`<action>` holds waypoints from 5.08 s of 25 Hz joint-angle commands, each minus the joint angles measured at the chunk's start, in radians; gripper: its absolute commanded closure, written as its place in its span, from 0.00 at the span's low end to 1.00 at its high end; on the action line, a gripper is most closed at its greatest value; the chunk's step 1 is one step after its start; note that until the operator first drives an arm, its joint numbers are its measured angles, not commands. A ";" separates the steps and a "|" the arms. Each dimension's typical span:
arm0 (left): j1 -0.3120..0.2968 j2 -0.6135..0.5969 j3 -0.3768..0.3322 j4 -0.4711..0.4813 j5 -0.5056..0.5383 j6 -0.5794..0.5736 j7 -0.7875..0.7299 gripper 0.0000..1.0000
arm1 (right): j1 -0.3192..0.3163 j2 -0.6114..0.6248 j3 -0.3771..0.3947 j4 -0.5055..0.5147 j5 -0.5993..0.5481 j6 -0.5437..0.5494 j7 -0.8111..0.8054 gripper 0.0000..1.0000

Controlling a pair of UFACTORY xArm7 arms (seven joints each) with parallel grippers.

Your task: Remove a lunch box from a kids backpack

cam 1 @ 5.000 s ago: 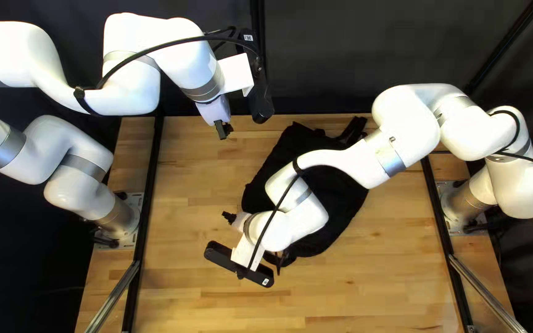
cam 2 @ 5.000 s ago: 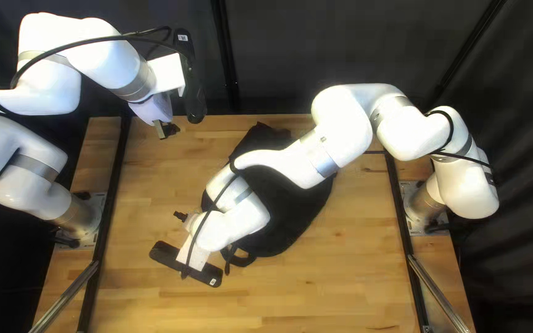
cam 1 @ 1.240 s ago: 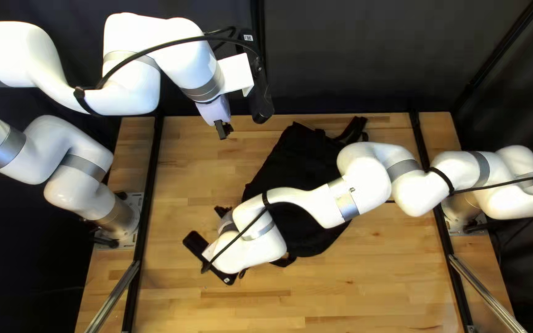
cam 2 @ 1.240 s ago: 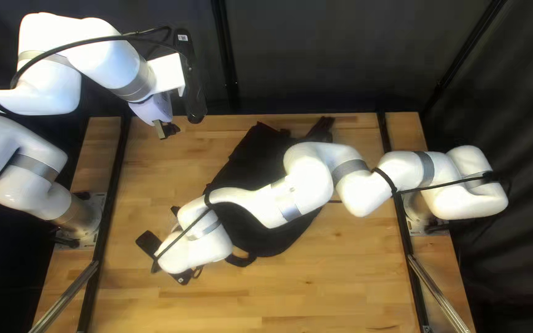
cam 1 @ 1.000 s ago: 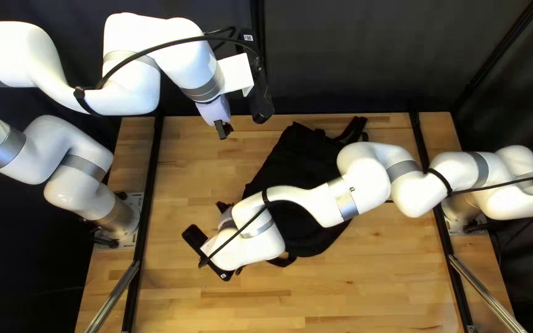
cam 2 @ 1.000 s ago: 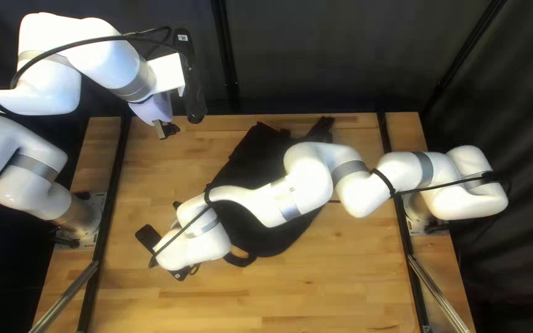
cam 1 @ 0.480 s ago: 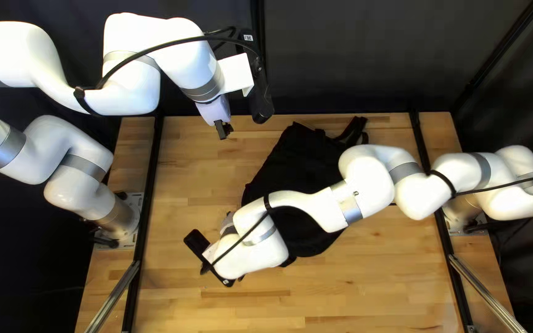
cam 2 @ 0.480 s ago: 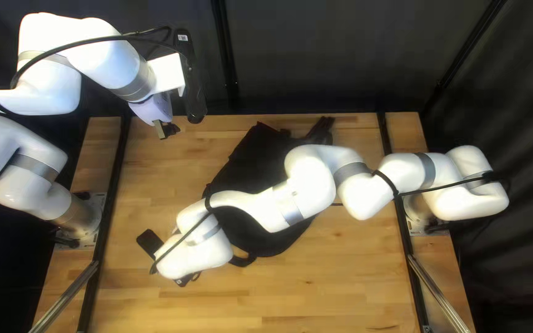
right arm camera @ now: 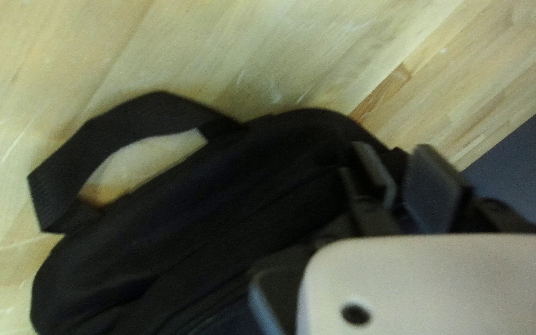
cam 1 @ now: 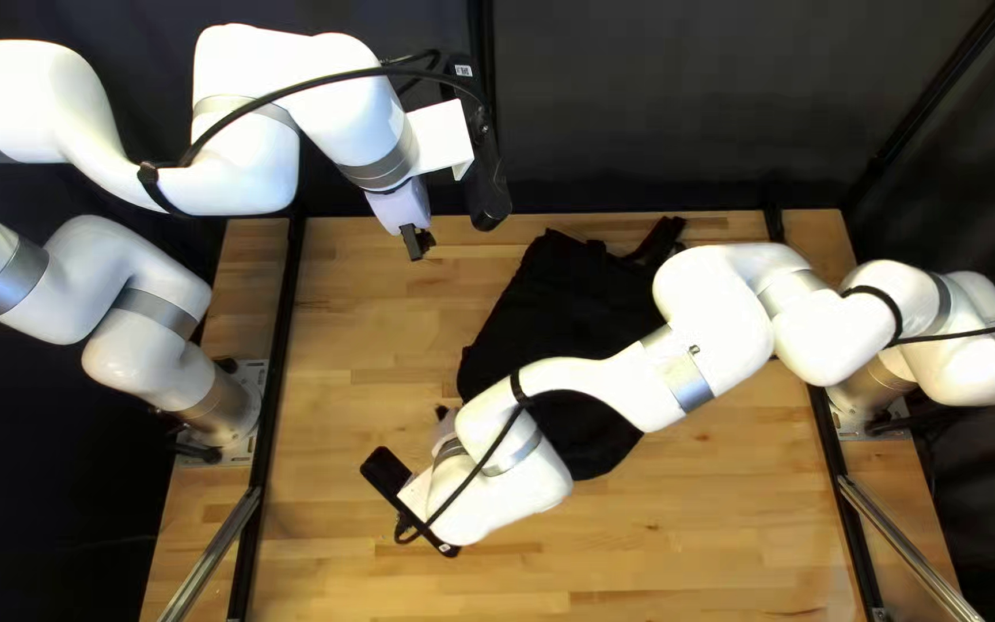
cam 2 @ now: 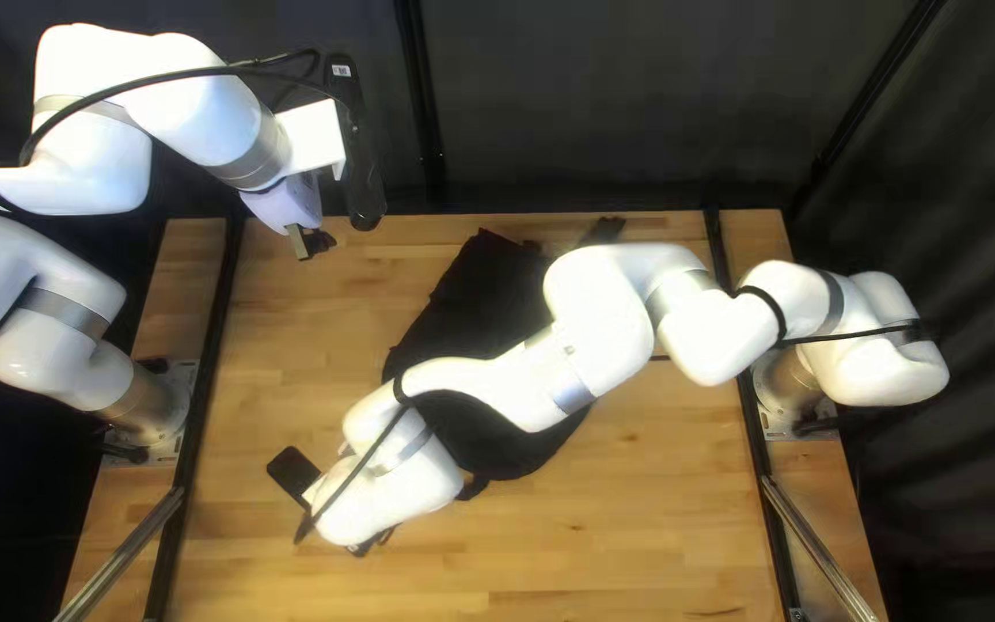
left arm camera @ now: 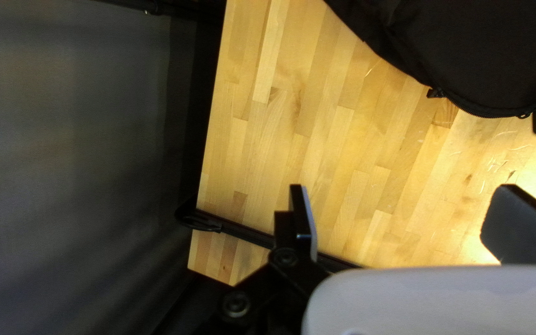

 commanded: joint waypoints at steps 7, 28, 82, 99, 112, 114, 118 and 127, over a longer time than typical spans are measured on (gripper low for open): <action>0.000 0.000 0.000 0.000 0.000 0.000 0.000 0.00 | 0.063 0.255 -0.043 0.428 0.030 0.134 -0.124 0.00; 0.000 0.000 0.000 0.000 0.000 0.000 0.000 0.00 | -0.063 0.044 -0.014 -0.022 0.028 0.005 0.059 0.00; 0.000 0.000 0.000 0.000 0.000 0.000 0.000 0.00 | 0.018 -0.073 -0.020 -0.094 -0.020 0.060 0.094 1.00; 0.000 0.000 0.000 0.000 0.000 0.000 0.000 0.00 | -0.002 -0.357 0.011 -0.592 -0.066 -0.115 0.286 1.00; -0.018 -0.102 0.027 -0.168 0.022 -0.065 0.152 0.00 | -0.017 -0.403 0.011 -0.670 -0.084 -0.161 0.300 1.00; -0.018 -0.102 0.027 -0.168 0.022 -0.065 0.152 0.00 | -0.019 -0.404 0.011 -0.672 -0.086 -0.164 0.301 1.00; -0.028 -0.106 0.047 -0.261 0.028 -0.173 0.158 0.00 | -0.022 -0.407 0.009 -0.680 -0.091 -0.175 0.303 1.00; -0.122 -0.050 0.202 -0.422 -0.017 -0.537 0.523 0.00 | -0.032 -0.454 0.013 -0.735 -0.095 -0.196 0.317 1.00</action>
